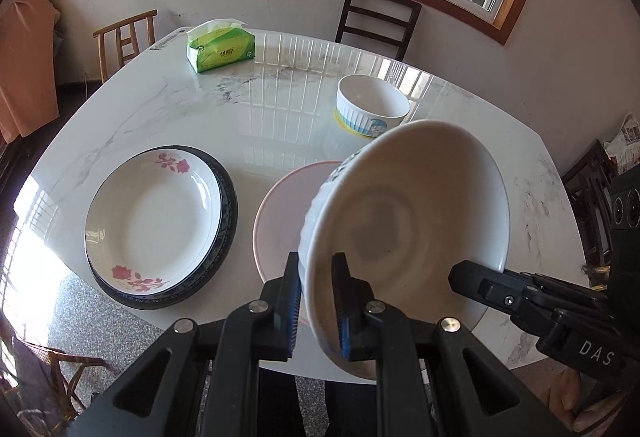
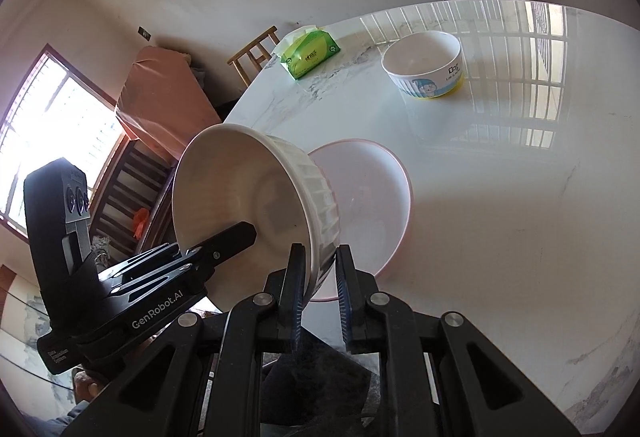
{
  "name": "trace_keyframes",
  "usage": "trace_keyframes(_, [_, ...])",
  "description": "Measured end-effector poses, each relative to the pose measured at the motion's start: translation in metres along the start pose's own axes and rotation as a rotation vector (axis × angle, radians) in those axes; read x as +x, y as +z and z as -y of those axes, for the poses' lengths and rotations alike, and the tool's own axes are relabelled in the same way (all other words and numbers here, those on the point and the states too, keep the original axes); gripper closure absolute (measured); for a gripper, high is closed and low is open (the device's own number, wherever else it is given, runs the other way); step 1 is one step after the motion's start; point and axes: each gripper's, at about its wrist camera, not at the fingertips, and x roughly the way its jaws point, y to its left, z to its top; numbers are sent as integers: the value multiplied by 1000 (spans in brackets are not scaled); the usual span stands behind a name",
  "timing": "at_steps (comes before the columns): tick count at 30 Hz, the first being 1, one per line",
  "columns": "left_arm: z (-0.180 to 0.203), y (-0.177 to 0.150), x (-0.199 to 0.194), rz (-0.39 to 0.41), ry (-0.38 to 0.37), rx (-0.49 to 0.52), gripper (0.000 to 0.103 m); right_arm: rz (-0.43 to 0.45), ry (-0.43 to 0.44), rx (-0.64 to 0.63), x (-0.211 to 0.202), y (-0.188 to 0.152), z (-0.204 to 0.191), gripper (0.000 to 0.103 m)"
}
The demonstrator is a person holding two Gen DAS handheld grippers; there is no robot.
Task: Organize plates and bowls
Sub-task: 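Carry the Rabbit bowl over the pink bowl and lower it inside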
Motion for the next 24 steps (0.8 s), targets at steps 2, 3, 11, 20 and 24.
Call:
trace_keyframes(2, [0,-3,2,-12,-2,-1,88,3,-2,1,0,-1,1,88])
trace_keyframes(3, [0,-3,2,-16,-4,-2,88,1,0,4,0,-2,2,88])
trace_keyframes(11, [-1,-4,8,-48,-14,-16,88,5,-2,11,1,-4,5,88])
trace_keyframes(20, [-7,6,35,-116,-18,-37,88,-20,-29,24,13,6,10,88])
trace_keyframes(24, [-11,10,52,-163,-26,-58,88,-47,-51,28,22,12,14,88])
